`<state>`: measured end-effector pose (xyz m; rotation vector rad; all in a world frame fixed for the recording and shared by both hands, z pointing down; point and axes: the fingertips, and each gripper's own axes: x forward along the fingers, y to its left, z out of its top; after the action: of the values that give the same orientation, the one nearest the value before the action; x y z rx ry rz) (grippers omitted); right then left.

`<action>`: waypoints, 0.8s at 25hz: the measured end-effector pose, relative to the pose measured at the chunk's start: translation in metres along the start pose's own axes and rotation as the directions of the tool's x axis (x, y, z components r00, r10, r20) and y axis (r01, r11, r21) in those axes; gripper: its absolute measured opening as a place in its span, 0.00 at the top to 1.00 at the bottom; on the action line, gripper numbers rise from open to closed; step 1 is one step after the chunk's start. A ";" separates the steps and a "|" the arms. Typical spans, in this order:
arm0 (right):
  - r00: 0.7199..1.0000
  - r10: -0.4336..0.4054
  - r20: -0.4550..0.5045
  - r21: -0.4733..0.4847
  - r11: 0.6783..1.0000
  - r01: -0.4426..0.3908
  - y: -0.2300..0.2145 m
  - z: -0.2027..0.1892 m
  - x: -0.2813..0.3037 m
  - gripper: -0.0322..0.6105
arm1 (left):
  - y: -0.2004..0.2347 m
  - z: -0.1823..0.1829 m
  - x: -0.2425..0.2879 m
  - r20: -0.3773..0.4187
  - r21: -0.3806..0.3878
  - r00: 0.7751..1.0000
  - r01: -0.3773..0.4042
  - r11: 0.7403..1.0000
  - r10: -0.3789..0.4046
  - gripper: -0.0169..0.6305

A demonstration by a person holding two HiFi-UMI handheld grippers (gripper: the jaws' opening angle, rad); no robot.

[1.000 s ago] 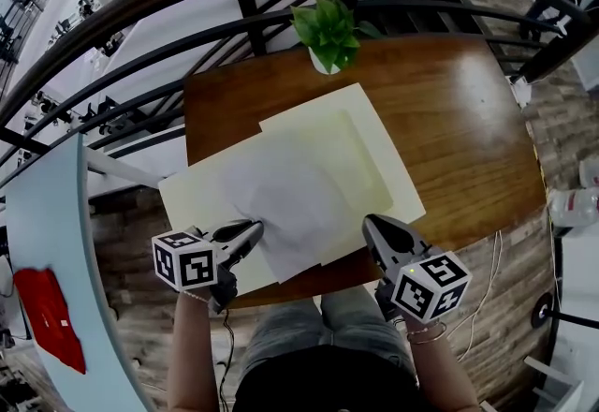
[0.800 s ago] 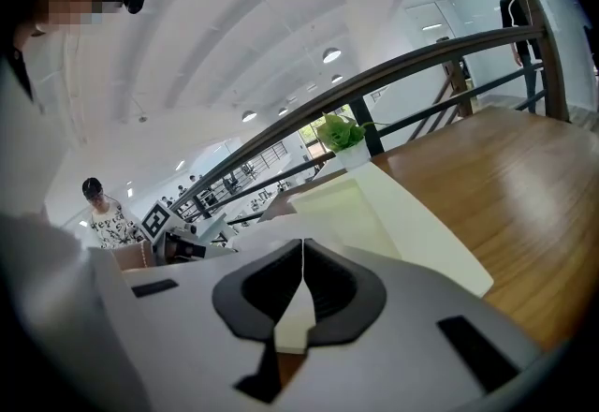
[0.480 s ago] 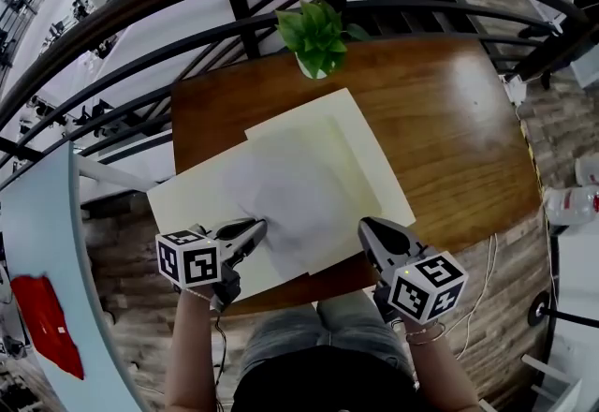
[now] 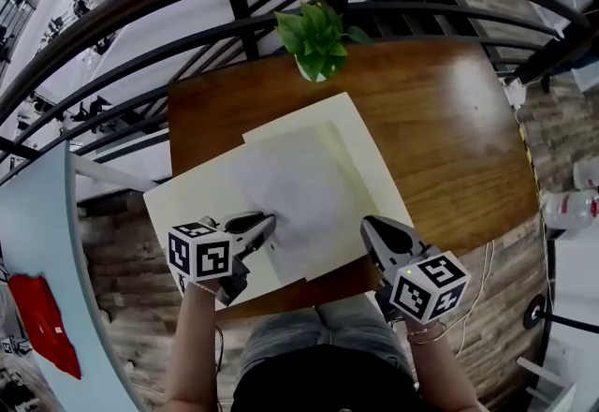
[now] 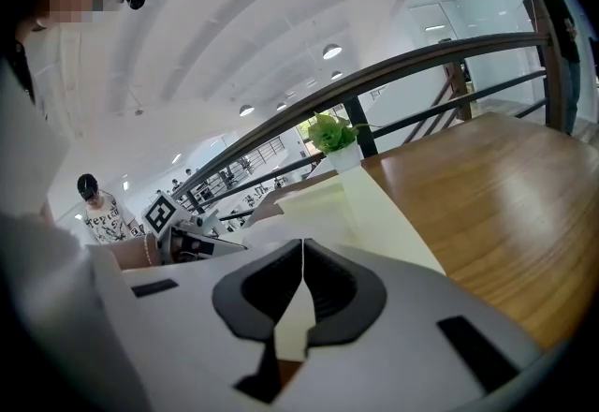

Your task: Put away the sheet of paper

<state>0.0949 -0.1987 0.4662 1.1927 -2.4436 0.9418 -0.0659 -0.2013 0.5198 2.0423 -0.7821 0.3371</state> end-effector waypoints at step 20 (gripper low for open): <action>1.000 -0.005 -0.005 0.007 1.000 0.005 -0.004 0.007 0.008 0.91 | -0.005 0.003 0.032 -0.057 0.022 0.998 0.021 1.000 -0.020 0.94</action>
<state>0.0933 -0.2101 0.4671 1.1972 -2.4343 0.9516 -0.0382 -0.2146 0.5309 2.0515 -0.7251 0.3916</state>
